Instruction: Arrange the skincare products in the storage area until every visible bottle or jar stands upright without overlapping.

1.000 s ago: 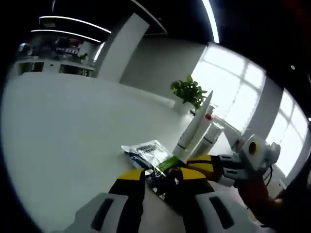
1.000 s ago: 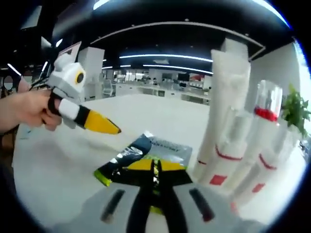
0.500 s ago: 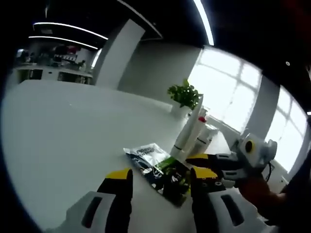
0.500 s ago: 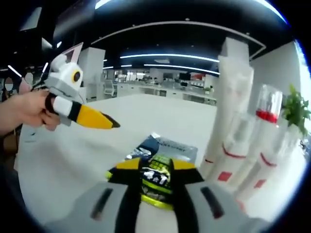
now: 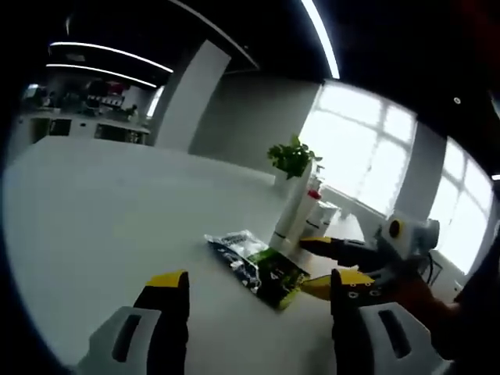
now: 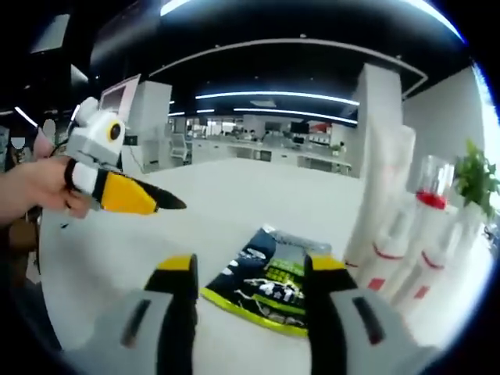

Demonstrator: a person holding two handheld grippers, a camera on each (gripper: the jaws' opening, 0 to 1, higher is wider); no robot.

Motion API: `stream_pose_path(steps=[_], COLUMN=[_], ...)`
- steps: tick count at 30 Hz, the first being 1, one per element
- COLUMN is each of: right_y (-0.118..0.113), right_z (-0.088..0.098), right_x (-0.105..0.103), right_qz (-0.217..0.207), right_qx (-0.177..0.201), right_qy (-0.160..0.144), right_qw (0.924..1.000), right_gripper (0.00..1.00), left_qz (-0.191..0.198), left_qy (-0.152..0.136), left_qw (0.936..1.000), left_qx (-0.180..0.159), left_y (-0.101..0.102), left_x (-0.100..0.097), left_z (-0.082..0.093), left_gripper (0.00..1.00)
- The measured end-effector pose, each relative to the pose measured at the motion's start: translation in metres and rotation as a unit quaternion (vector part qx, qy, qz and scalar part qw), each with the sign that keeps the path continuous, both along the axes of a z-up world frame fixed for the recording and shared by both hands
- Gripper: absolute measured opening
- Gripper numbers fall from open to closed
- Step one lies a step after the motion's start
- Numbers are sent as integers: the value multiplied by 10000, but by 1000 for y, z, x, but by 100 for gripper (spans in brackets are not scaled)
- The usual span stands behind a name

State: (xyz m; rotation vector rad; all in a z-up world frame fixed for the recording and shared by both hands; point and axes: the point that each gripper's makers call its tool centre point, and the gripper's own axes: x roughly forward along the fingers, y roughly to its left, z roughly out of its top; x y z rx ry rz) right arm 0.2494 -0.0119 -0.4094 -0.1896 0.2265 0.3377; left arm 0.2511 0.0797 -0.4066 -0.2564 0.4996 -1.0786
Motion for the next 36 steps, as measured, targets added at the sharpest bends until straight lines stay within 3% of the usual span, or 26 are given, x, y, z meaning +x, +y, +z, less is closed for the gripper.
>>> stream_pose_path(steps=[5,10,20,26,36], right_y=[8,20,40,55,56], right_z=[5,11,16,22,21], right_x=[-3,-4,-3,-12,-18], right_qz=[81,233,203,380,379], right_qx=[-75,-101,51,153,86], right_qy=[-78,-152,-359,-431,-396], right_qw=[9999,9996,9991,9982,9985], right_gripper=[57,62,100,100,100], left_qz=[31,299,627,755,1088], left_qy=[-67,-254,-435,-527,-646], left_qw=[9999,9991,9970,9957,9914], left_qx=[-92,-131,-98,-120,-332], left_y=[10,25,73,95,121], left_x=[-7,-7,-15,-19,-20], left_z=[9,19,27,29,41], left_gripper=[79,100,100,100,100])
